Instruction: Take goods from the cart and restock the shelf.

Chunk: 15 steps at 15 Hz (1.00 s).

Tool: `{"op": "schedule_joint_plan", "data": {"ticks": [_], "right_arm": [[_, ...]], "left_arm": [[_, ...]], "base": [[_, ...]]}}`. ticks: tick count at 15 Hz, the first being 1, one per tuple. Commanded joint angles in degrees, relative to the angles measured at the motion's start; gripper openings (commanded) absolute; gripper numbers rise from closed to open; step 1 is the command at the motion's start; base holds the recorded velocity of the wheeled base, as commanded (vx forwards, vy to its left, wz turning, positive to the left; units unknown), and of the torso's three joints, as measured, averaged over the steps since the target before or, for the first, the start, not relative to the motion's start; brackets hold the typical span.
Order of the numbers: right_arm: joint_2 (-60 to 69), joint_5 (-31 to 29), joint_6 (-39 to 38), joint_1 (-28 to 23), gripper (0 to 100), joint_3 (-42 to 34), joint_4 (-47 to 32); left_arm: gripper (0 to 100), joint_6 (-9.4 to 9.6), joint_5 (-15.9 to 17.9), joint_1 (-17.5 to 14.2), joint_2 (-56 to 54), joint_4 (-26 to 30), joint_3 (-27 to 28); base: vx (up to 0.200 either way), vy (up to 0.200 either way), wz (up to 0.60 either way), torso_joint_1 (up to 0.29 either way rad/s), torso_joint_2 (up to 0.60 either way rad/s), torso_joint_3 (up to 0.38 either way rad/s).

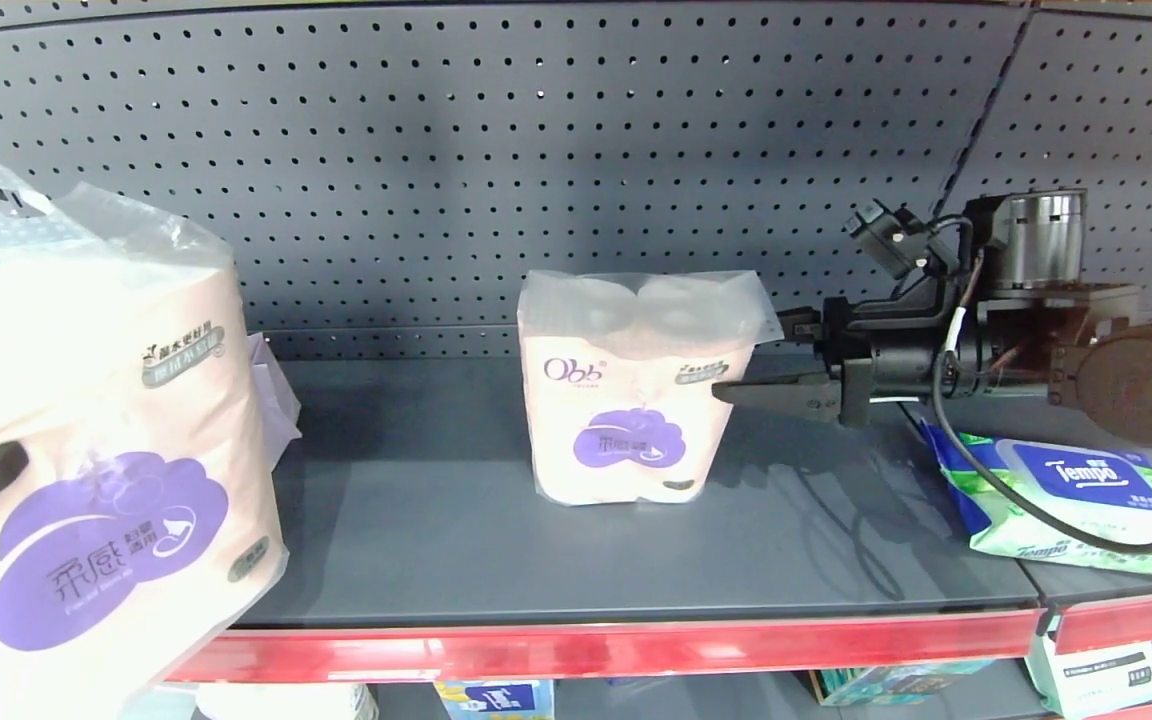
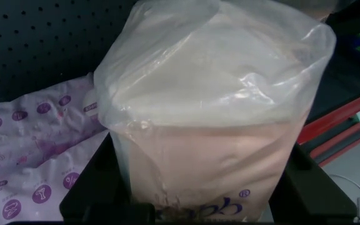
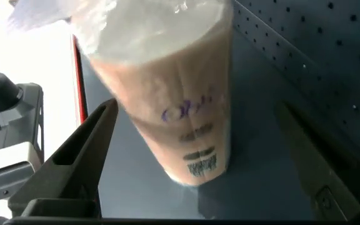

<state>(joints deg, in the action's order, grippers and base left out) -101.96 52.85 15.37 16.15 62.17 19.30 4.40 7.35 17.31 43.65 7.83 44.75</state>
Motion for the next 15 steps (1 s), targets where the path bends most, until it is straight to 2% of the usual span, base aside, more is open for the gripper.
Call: {"op": "schedule_joint_plan", "data": {"ticks": [1,5,15], "right_arm": [[-1.66,-0.02,0.01,1.43,100,1.72,-0.05],[-4.91,-0.29,-0.26,4.59,100,4.71,-0.05],[-6.76,-0.55,-1.13,6.70,100,5.94,-0.14]], "left_arm": [[0,-0.01,0.12,0.00,0.38,0.00,-0.02],[0,-0.01,-0.06,-0.08,0.38,0.00,-0.02],[0,-0.01,-0.41,-0.08,0.55,0.00,0.16]], "base": [[0.000,0.000,0.00,0.000,0.00,0.000],[0.000,0.000,0.00,0.000,0.00,0.000],[0.000,0.000,0.00,0.000,0.00,0.000]]}}
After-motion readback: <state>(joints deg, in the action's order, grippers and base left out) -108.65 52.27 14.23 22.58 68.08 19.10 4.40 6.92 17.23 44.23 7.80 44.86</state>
